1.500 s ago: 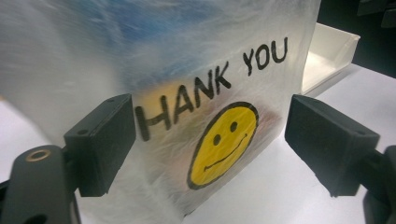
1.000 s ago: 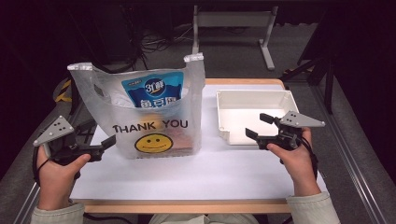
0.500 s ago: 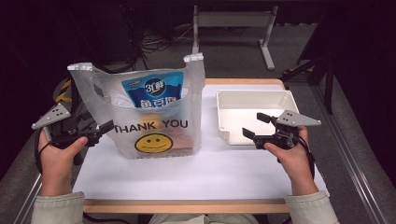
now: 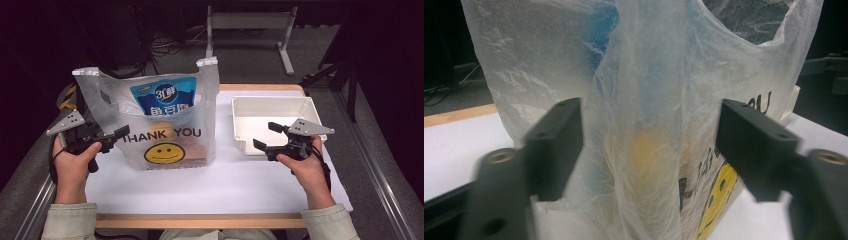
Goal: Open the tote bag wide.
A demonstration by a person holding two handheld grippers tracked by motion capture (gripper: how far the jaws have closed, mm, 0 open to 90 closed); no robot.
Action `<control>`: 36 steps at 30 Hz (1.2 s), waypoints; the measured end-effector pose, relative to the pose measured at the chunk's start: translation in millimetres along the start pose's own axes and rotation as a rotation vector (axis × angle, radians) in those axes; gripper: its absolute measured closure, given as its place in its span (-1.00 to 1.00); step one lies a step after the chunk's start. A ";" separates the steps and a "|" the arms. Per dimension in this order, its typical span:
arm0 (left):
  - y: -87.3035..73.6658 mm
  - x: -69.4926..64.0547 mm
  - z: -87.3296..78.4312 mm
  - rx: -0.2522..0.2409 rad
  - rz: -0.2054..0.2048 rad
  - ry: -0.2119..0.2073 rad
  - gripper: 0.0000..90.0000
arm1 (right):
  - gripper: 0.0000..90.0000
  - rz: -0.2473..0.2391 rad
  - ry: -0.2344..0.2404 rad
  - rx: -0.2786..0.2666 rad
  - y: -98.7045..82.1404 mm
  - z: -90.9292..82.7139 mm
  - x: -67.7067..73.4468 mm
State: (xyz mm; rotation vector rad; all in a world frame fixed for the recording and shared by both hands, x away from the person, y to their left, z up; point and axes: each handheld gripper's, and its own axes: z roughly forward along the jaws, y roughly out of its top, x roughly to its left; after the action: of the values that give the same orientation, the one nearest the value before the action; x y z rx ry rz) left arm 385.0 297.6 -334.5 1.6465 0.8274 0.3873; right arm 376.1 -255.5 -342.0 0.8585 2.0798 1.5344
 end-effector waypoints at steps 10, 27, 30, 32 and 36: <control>1.6 -3.2 -2.3 0.003 0.047 -0.024 0.66 | -0.76 -0.001 0.071 0.013 18.9 22.3 14.3; 0.2 -2.3 -4.7 0.007 0.034 -0.016 0.99 | -0.32 -0.093 0.108 0.009 65.1 53.0 33.0; 0.4 -2.6 -4.9 0.006 0.038 -0.015 0.99 | -0.34 -0.105 0.103 0.013 70.8 60.6 36.9; 0.4 -3.1 -5.3 0.007 0.036 -0.014 0.99 | -0.34 -0.095 0.103 0.024 73.8 65.7 38.3; 0.3 -3.4 -5.6 0.007 0.033 -0.015 0.99 | -0.34 -0.057 0.125 0.036 78.8 75.1 40.6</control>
State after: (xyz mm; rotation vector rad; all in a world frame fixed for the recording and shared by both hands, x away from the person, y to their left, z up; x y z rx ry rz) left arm 379.1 299.2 -332.2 1.6698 0.7919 0.3948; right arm 413.9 -159.3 -288.9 0.7263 2.2063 1.5609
